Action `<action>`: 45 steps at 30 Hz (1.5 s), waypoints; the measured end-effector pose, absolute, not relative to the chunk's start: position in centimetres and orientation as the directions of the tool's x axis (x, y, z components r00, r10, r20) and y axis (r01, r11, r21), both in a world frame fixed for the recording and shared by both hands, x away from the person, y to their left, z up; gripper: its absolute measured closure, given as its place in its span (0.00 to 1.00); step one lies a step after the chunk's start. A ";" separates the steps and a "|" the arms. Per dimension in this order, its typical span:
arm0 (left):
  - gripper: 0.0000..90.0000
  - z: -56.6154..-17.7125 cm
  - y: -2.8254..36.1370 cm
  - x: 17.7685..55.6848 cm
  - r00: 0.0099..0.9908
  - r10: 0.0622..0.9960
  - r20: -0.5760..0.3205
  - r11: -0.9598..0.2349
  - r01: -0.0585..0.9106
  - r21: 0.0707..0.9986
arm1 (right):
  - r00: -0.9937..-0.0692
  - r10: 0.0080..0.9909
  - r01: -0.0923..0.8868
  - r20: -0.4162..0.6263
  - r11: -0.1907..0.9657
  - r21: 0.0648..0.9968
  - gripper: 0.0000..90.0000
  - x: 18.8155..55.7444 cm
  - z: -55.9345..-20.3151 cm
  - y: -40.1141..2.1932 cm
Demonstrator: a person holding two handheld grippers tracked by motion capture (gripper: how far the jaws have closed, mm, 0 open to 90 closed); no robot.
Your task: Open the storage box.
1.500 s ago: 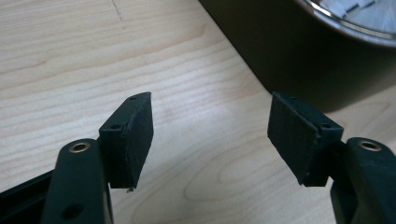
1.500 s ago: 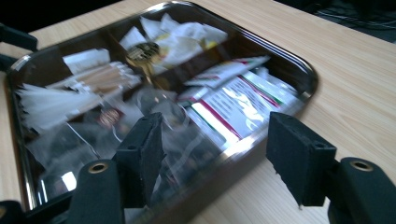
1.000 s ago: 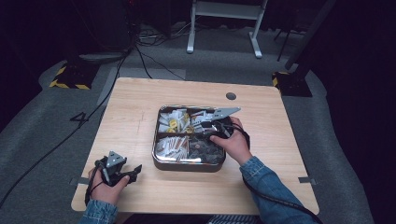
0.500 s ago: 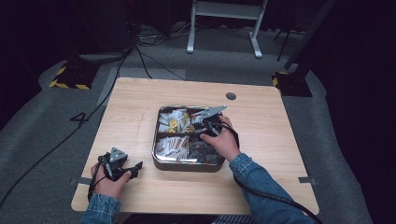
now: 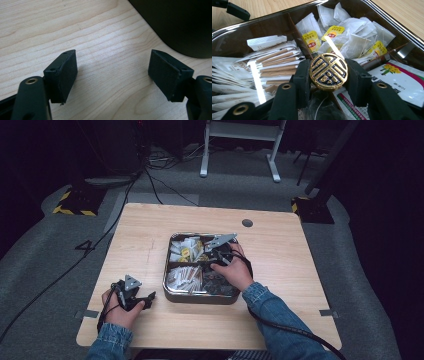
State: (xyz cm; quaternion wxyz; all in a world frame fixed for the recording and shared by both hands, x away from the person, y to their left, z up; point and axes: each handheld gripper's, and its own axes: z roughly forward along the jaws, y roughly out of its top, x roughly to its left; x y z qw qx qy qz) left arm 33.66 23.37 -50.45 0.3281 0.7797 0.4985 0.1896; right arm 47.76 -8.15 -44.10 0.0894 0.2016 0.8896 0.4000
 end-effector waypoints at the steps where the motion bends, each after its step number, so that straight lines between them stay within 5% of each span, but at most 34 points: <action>1: 0.26 -50.5 23.4 33.7 0.431 0.902 -0.032 -0.287 0.653 0.701 | -0.901 0.433 0.288 0.001 0.597 0.748 0.66 47.7 -44.1 -8.1; 23: 0.36 -50.4 23.7 34.3 0.415 0.909 -0.052 -0.257 0.652 0.713 | -0.886 0.463 0.266 -0.002 0.512 0.816 0.66 47.7 -39.7 -10.5; 45: 0.30 -50.4 23.6 34.5 0.437 0.899 -0.029 -0.292 0.646 0.705 | -0.852 0.524 0.296 -0.018 0.509 0.808 0.65 48.1 -37.3 -18.3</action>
